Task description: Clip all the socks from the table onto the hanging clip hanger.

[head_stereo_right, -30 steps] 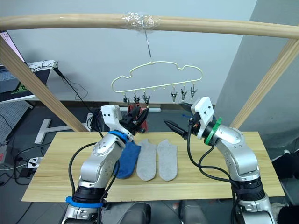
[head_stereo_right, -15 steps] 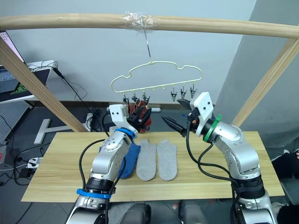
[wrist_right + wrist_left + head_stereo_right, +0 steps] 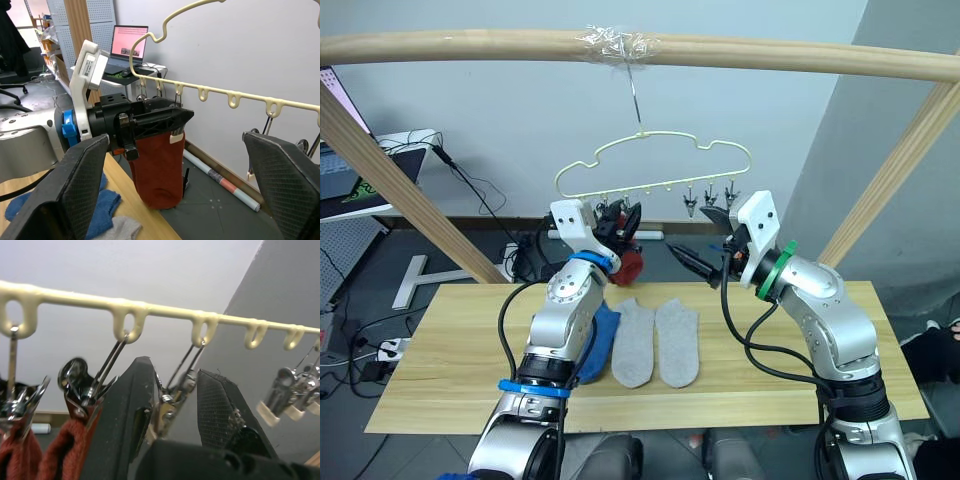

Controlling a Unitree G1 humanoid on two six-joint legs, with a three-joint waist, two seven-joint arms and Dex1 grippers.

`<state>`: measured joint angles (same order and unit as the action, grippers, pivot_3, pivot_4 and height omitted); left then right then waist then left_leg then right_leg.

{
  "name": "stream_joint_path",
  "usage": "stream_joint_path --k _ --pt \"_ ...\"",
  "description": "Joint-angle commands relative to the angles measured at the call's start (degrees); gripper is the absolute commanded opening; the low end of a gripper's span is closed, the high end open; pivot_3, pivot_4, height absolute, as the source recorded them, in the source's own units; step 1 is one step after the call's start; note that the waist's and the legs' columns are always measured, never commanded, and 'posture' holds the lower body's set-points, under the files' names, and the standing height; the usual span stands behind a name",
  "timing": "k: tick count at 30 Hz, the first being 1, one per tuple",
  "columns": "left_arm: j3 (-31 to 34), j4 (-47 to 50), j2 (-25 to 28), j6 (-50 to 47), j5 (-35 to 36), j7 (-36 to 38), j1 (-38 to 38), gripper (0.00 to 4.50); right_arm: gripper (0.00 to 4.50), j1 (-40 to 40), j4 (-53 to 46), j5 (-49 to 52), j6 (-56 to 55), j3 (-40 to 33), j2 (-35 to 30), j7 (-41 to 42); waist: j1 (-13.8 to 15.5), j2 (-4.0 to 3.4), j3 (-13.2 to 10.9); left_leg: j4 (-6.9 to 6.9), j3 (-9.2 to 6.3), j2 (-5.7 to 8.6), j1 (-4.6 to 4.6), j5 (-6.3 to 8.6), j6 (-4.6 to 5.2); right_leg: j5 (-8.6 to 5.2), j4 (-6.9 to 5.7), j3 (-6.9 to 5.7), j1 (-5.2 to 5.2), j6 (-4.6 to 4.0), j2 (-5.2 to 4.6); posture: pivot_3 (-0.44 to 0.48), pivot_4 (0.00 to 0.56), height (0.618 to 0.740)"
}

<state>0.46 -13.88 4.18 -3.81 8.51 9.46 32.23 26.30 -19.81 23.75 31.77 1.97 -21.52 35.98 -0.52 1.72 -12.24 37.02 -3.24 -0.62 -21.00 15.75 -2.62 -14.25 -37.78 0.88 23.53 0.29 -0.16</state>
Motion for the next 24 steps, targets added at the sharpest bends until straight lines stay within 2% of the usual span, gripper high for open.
stream_joint_path --k 1,24 --pt "-0.09 0.58 0.08 2.16 -1.26 0.05 1.02 1.69 4.5 1.32 -0.91 0.46 -1.04 -1.02 0.03 -0.67 -0.01 0.0 0.0 0.0 -0.01 0.0 0.0 0.0 0.0 0.01 0.0 -0.01 0.0 -0.02 0.0 -0.043 0.165 0.74" --pt "-0.35 -0.22 -0.76 2.71 -2.72 0.46 1.3 1.69 4.5 0.31 -0.77 0.94 -1.94 -1.59 -0.88 -0.54 -1.06 0.0 0.0 0.03 -0.01 0.0 0.02 0.0 0.0 0.04 -0.11 0.0 0.0 -0.06 0.0 -0.051 0.173 0.74"
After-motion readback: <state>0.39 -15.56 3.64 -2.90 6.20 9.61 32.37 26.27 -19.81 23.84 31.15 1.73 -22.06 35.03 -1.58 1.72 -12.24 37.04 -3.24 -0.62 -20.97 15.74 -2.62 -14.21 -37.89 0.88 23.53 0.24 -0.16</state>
